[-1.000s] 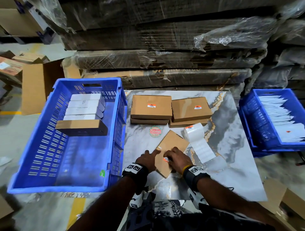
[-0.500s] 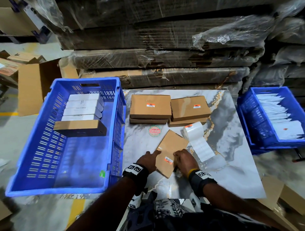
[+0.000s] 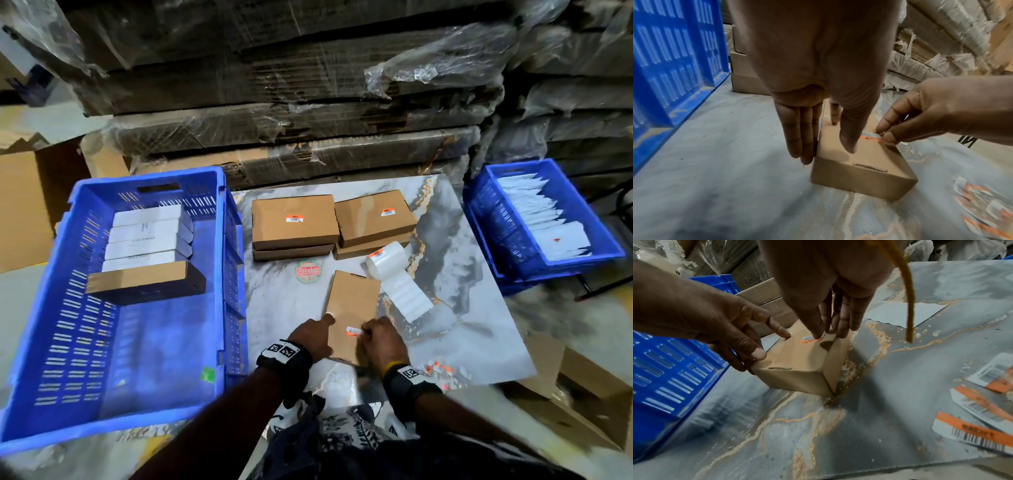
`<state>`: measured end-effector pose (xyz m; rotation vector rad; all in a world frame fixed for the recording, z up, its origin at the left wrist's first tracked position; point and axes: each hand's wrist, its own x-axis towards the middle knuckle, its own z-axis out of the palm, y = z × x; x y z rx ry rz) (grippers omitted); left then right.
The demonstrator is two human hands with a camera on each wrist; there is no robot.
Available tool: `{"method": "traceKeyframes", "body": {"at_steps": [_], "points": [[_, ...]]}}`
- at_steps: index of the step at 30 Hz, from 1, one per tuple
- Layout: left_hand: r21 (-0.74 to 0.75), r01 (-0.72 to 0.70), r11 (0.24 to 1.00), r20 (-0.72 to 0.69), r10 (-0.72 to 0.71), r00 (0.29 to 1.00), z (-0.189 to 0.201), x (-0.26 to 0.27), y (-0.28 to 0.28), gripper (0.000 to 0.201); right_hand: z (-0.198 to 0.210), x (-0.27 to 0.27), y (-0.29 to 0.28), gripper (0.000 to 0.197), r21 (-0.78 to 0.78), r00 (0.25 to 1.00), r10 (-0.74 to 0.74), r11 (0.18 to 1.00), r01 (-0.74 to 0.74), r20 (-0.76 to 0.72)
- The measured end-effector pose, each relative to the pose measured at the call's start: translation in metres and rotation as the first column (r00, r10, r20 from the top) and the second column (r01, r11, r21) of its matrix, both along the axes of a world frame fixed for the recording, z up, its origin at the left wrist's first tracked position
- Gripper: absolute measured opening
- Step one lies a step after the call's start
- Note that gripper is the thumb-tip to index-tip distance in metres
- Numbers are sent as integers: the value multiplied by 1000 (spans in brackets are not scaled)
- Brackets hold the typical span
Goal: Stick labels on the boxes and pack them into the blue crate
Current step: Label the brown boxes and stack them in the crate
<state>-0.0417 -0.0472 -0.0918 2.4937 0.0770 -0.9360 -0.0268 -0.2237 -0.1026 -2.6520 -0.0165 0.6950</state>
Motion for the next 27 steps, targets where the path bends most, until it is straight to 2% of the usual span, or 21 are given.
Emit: {"method": "traceKeyframes", "body": {"at_steps": [8, 19, 27], "points": [[5, 108, 994, -19, -107, 994, 0, -5, 1, 79, 8, -9, 6, 26, -108, 998, -31, 993, 37, 51], [11, 173, 985, -37, -172, 984, 0, -4, 5, 88, 0, -14, 14, 24, -112, 985, -154, 980, 162, 82], [4, 195, 981, -44, -195, 980, 1, -3, 7, 88, -2, -14, 16, 26, -117, 979, -194, 973, 200, 61]]}}
